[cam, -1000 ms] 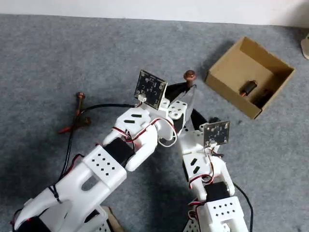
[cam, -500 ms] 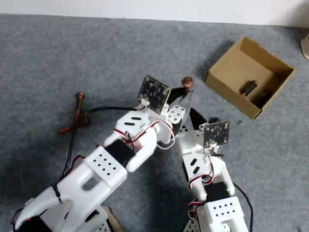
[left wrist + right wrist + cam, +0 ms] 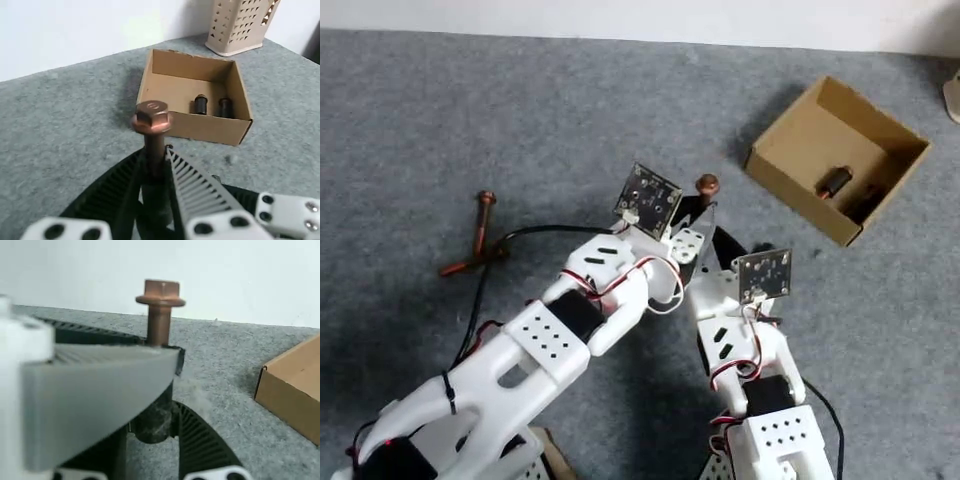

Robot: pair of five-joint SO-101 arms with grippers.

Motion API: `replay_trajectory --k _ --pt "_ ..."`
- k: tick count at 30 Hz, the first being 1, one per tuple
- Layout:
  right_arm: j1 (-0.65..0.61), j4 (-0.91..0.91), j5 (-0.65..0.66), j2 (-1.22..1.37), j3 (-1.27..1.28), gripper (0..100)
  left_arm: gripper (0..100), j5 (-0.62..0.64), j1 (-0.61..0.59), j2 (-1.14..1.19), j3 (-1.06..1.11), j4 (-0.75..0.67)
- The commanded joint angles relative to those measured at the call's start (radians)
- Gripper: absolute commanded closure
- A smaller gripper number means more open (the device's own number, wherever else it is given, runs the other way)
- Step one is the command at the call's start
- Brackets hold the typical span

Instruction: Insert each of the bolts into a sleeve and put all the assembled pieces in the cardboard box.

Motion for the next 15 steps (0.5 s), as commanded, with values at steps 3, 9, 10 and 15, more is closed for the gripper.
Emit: replay_trajectory --k 3,9,10,15 --pt "0.01 -0.007 0.006 -0.025 0.143 99.4 78 -0.006 -0.015 0.016 0.031 -0.002" --pt "0.016 -0.007 0.006 -0.025 0.143 99.4 73 0.08 -0.058 0.01 0.021 0.06" --pt "0.018 -0.007 0.006 -0.025 0.143 99.4 73 0.08 -0.067 0.01 0.021 0.063" --pt "0.036 -0.004 0.002 -0.018 0.142 99.4 73 0.083 -0.104 0.01 0.01 0.12"
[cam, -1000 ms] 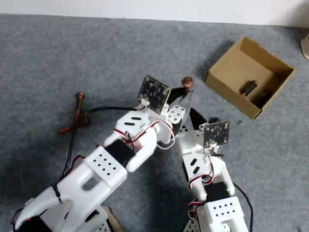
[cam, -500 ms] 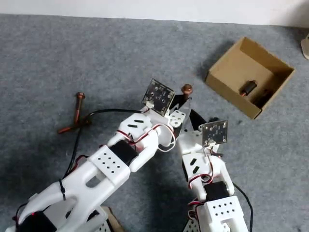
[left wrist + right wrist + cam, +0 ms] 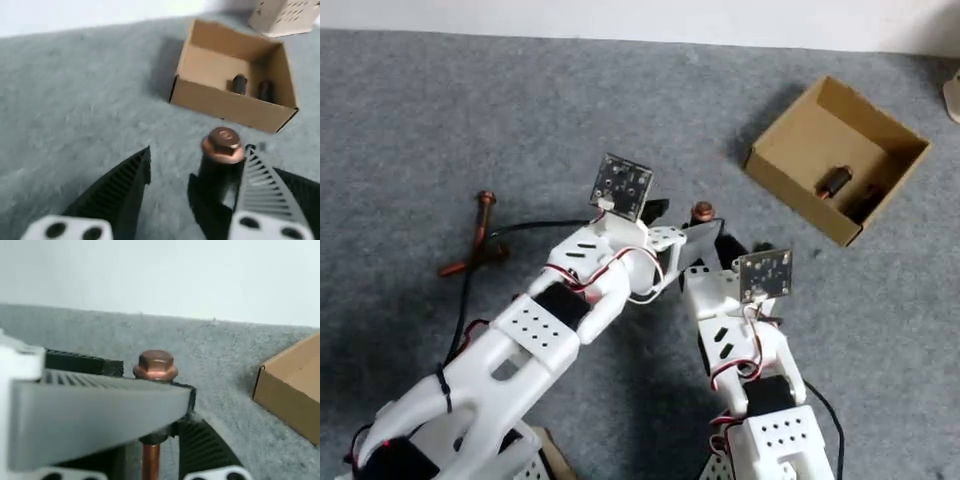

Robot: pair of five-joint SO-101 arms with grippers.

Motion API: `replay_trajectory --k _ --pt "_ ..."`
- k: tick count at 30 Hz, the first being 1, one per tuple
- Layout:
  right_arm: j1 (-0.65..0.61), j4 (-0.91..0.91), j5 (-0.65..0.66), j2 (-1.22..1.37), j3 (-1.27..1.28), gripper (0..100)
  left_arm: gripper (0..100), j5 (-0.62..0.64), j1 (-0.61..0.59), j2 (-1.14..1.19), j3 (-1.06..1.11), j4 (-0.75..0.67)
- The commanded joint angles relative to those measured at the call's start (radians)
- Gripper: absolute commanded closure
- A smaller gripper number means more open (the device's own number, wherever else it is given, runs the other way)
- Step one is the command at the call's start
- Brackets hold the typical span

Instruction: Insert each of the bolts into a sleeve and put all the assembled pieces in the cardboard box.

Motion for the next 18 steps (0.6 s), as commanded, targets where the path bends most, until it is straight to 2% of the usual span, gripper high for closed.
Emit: replay_trajectory --k 1,4,8,11,15,18 --pt "0.041 0.001 0.002 -0.016 0.142 99.4 73 0.009 -0.035 -0.008 -0.03 0.072" --pt "0.061 0.099 -0.008 -0.016 0.088 99.4 73 0.009 -0.044 -0.008 -0.074 0.152" --pt "0.081 0.282 -0.109 -0.016 -0.03 99.4 73 0.044 -0.045 -0.01 -0.111 0.216" --pt "0.107 0.295 -0.118 -0.016 -0.081 99.4 73 0.103 -0.047 -0.01 -0.142 0.278" --pt "0.154 0.298 -0.118 -0.015 -0.101 99.4 73 0.121 -0.047 -0.01 -0.182 0.348" --pt "0.185 0.3 -0.118 -0.013 -0.104 99.4 73 0.146 -0.048 -0.01 -0.183 0.353"
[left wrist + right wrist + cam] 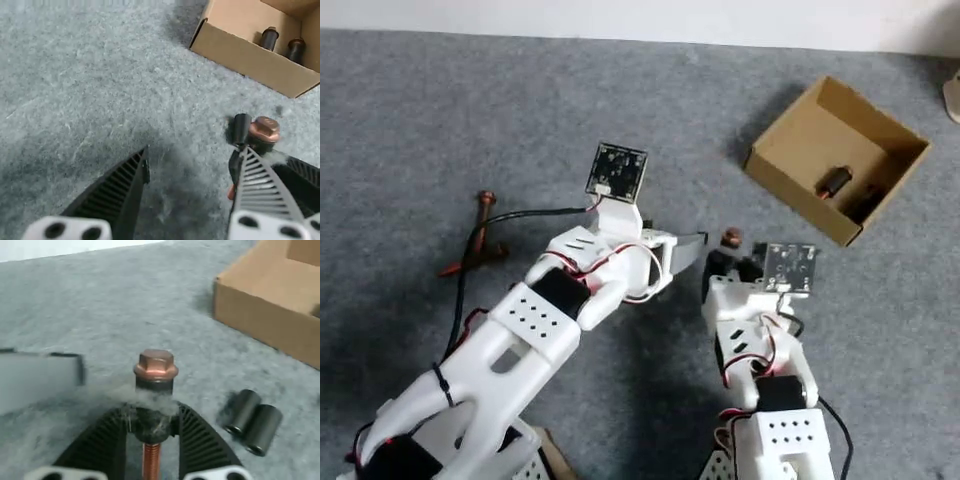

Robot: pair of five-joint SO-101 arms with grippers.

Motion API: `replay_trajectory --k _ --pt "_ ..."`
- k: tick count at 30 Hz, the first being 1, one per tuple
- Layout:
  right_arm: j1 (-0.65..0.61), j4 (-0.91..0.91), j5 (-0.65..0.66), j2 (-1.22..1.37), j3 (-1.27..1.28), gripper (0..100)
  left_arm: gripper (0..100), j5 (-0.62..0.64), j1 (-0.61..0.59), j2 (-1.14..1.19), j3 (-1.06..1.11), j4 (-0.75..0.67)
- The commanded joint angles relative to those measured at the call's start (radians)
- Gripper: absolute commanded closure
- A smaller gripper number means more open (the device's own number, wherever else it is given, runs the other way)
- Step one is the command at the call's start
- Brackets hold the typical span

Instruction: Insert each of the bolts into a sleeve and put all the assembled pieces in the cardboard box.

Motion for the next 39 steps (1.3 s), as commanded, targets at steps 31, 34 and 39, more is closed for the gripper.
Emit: replay_trajectory --k 31,34,39 --pt "0.254 0.242 -0.094 1.106 -1.081 99.4 73 0.018 -0.153 -0.002 -0.031 0.005" --pt "0.269 0.32 -0.095 1.208 -1.21 99.4 73 0.018 -0.153 -0.002 -0.031 0.005" --pt "0.292 0.476 -0.097 1.379 -1.488 99.4 73 0.018 -0.154 -0.002 -0.031 0.005"
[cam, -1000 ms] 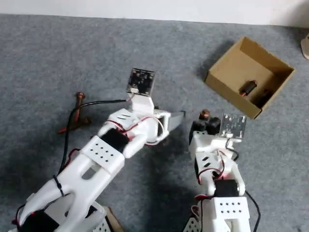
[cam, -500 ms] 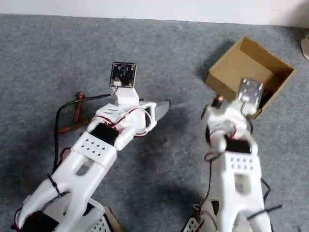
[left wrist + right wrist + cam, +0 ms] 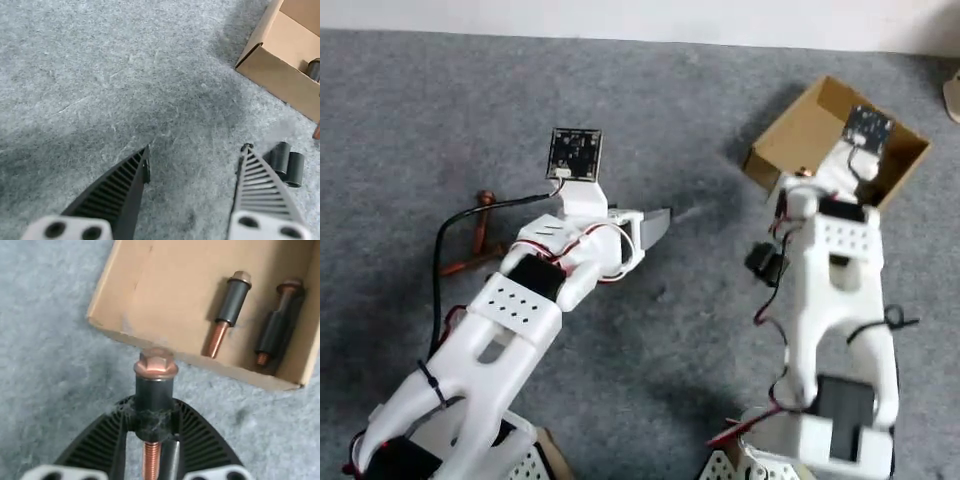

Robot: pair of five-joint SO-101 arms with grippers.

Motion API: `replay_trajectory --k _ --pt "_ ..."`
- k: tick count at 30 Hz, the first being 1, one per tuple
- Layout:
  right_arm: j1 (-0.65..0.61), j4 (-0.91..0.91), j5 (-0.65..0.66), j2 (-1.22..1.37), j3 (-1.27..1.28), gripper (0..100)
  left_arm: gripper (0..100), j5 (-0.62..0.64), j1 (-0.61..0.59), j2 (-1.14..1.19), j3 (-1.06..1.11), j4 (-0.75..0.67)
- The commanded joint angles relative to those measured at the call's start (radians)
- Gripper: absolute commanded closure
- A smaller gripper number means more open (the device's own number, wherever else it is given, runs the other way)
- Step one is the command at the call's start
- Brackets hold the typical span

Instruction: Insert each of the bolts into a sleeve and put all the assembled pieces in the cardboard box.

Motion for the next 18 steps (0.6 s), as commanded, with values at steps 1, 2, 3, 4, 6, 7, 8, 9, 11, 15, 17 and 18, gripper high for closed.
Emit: replay_trajectory --k 1,2,3,4,6,7,8,9,11,15,17,18 --pt "0.025 0.082 -0.012 0.073 -0.259 99.4 73 0.003 -0.01 -0.001 -0.028 -0.002" --pt "0.035 0.107 -0.012 0.105 -0.314 99.4 73 0.003 -0.01 -0.001 -0.028 -0.002" --pt "0.041 0.127 -0.012 0.137 -0.369 99.4 73 0.003 -0.01 -0.001 -0.028 -0.002" --pt "0.045 0.145 -0.012 0.171 -0.426 99.4 73 0.003 -0.01 -0.001 -0.028 -0.002" --pt "0.058 0.186 -0.012 0.243 -0.541 99.4 73 0.003 -0.01 -0.001 -0.028 -0.002" --pt "0.064 0.209 -0.012 0.278 -0.596 99.4 73 0.003 -0.01 -0.001 -0.028 -0.002" --pt "0.067 0.231 -0.012 0.317 -0.654 99.4 73 0.003 -0.01 -0.001 -0.028 -0.002" --pt "0.07 0.254 -0.012 0.351 -0.711 99.4 73 0.003 -0.01 -0.001 -0.028 -0.002" --pt "0.079 0.297 -0.012 0.424 -0.814 99.4 73 0.003 -0.01 -0.001 -0.027 -0.002" --pt "0.085 0.34 -0.012 0.567 -0.99 99.4 73 0.003 -0.01 -0.001 -0.027 -0.002" --pt "0.091 0.346 -0.012 0.634 -1.061 99.4 73 0.003 -0.01 -0.001 -0.027 -0.002" --pt "0.093 0.346 -0.012 0.667 -1.093 99.4 73 0.003 -0.01 -0.001 -0.027 -0.002"
